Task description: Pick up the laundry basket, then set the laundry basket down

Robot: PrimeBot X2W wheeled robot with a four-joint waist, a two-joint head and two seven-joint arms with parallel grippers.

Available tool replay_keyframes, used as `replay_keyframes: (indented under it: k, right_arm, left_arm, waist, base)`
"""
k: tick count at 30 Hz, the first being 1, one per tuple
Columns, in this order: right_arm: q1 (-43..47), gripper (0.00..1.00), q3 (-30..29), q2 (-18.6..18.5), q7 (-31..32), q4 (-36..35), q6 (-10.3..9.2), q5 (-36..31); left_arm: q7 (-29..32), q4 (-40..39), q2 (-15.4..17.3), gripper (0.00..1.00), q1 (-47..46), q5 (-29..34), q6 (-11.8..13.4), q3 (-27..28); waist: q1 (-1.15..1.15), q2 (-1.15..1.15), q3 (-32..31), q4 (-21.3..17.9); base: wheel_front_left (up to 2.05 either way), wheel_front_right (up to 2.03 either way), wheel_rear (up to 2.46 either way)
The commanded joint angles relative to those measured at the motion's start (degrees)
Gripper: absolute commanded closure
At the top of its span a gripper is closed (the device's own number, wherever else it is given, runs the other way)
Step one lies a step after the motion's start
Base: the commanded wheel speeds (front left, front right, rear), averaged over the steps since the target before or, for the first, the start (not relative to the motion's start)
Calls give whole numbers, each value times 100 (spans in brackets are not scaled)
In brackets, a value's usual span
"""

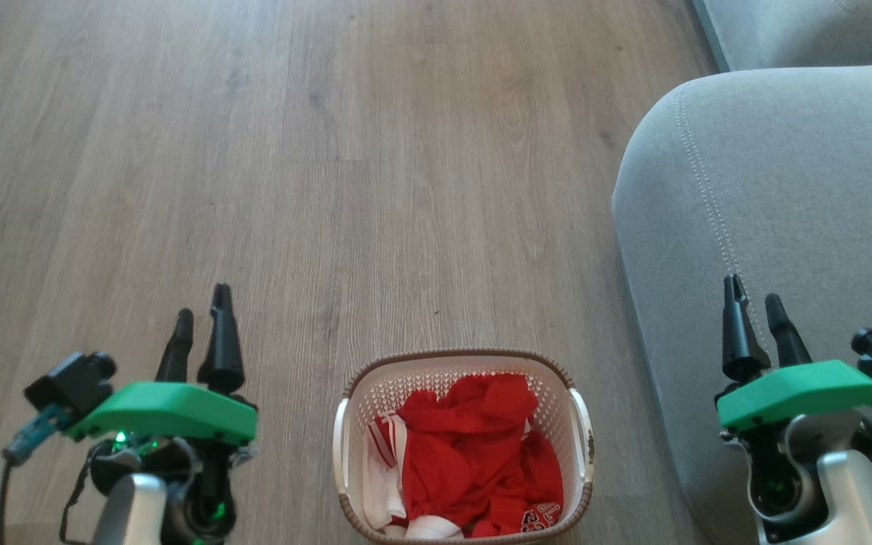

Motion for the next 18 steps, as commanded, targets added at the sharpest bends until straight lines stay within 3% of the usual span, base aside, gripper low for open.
replay_keyframes:
  k: [1, 9, 18]
  right_arm:
    - [-367, 0, 109, -103, -77, -259, 23, -211]
    - [-414, 0, 398, -204, -211, -294, 25, -928]
    - [-396, 0, 613, -219, -362, 83, 28, -1253]
  left_arm:
    - [-73, -258, 62, 0, -338, 239, 22, 30]
    - [-208, -32, 333, 0, -451, 1196, 327, -654]
    - [-359, 686, 619, 0, -657, 1750, 626, -1466]
  waist:
    - [0, 0, 2, 2]
    - [0, 0, 10, -3]
    - [0, 0, -31, 5]
  base:
    - [0, 0, 0]
    - [0, 0, 0]
    - [0, 0, 0]
